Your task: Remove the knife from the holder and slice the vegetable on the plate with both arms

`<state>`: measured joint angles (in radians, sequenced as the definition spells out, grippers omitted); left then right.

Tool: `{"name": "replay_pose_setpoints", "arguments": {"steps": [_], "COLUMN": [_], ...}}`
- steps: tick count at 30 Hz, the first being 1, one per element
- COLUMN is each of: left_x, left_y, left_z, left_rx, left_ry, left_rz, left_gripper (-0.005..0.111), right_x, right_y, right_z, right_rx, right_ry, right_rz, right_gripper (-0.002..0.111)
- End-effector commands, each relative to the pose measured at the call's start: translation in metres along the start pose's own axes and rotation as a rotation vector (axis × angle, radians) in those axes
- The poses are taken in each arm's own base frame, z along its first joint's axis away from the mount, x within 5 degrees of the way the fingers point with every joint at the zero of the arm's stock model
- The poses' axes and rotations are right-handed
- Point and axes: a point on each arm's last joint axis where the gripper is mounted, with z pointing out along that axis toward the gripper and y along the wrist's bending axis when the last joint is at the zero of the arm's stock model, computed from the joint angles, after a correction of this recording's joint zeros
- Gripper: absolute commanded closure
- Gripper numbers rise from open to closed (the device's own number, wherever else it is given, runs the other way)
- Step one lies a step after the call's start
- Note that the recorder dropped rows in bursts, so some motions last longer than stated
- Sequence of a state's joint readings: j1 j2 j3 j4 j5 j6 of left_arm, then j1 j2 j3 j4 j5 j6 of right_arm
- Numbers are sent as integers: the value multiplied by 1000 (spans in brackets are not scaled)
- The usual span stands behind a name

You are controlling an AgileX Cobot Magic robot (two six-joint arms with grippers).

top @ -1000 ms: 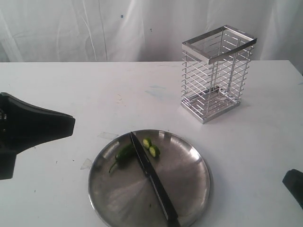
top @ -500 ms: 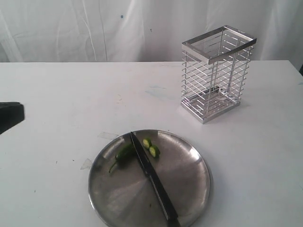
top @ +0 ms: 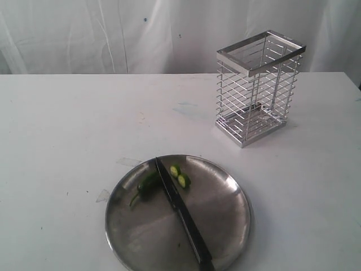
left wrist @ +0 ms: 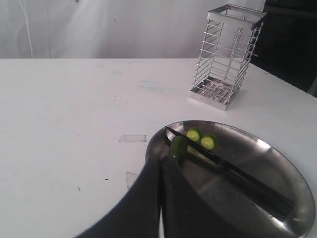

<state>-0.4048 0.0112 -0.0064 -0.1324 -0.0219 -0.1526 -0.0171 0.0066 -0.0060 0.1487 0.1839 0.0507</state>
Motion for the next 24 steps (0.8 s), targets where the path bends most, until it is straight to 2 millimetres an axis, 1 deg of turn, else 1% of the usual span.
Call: {"name": "replay_pose_setpoints", "arguments": {"steps": [1,5,24], "left_x": [6,6,6], "left_y": [0,0,1], "left_z": [0,0,0], "left_rx": [-2,-1,-3], "left_ry": [39,41,40], "left_rz": [16,64,67], "left_gripper": [107,107,107], "right_x": [1,1,1], "right_y": [-1,-1,-1], "right_z": [0,0,0], "right_rx": [4,4,4], "right_ry": [-6,-6,-6], "right_rz": [-7,-7,-5], "right_gripper": [108,108,108]}}
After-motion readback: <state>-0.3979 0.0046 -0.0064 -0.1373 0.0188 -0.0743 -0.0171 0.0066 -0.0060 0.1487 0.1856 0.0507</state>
